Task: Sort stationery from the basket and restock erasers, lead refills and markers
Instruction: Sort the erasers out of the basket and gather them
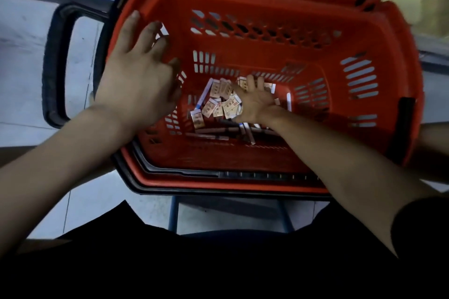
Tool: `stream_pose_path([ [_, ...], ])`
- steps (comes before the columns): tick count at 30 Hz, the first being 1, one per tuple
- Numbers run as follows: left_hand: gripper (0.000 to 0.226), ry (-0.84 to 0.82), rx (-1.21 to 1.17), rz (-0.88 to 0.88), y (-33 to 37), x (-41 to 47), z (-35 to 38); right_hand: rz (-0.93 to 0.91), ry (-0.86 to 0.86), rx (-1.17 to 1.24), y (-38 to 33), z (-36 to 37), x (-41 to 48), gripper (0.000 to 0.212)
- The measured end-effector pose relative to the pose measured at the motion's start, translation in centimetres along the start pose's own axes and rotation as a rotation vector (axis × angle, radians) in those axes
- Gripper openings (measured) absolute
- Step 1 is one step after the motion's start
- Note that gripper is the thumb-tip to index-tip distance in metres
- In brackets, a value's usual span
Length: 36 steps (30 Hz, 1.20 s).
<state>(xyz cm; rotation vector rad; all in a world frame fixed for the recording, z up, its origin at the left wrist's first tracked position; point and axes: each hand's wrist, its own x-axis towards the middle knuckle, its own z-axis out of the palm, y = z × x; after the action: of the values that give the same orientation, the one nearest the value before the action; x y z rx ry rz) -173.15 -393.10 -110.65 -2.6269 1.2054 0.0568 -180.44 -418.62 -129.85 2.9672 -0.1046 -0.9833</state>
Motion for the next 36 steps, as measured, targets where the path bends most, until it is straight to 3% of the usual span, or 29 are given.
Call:
stream_pose_path([
  [5,0.051,-0.012,0.006,-0.006,0.1,-0.1,-0.1,0.053,0.094,0.148,0.1,0.5,0.6,0.076],
  [7,0.051,-0.007,0.006,-0.009,0.1,0.0,-0.2,0.033,0.112,0.142,0.7,0.5,0.7,0.071],
  [15,0.053,0.006,0.001,-0.026,0.2,-0.1,-0.2,-0.052,-0.035,0.164,2.2,0.0,0.1,0.098],
  [19,0.052,0.011,-0.007,-0.025,0.3,0.0,-0.4,0.034,-0.073,0.207,0.4,0.0,0.8,0.12],
  [22,0.05,0.014,-0.007,-0.024,0.3,0.2,-0.7,0.06,-0.055,0.259,0.0,-0.6,1.1,0.123],
  [28,0.046,-0.011,-0.005,-0.02,0.4,0.1,-0.3,0.068,-0.041,0.448,-1.0,-0.5,1.9,0.08],
  [31,0.047,-0.001,0.023,-0.04,0.3,0.1,-0.2,0.114,-0.005,0.652,-1.2,-0.2,2.4,0.056],
  [36,0.049,0.027,0.031,-0.047,0.4,0.1,0.1,0.2,0.078,0.865,-0.9,-0.3,2.2,0.049],
])
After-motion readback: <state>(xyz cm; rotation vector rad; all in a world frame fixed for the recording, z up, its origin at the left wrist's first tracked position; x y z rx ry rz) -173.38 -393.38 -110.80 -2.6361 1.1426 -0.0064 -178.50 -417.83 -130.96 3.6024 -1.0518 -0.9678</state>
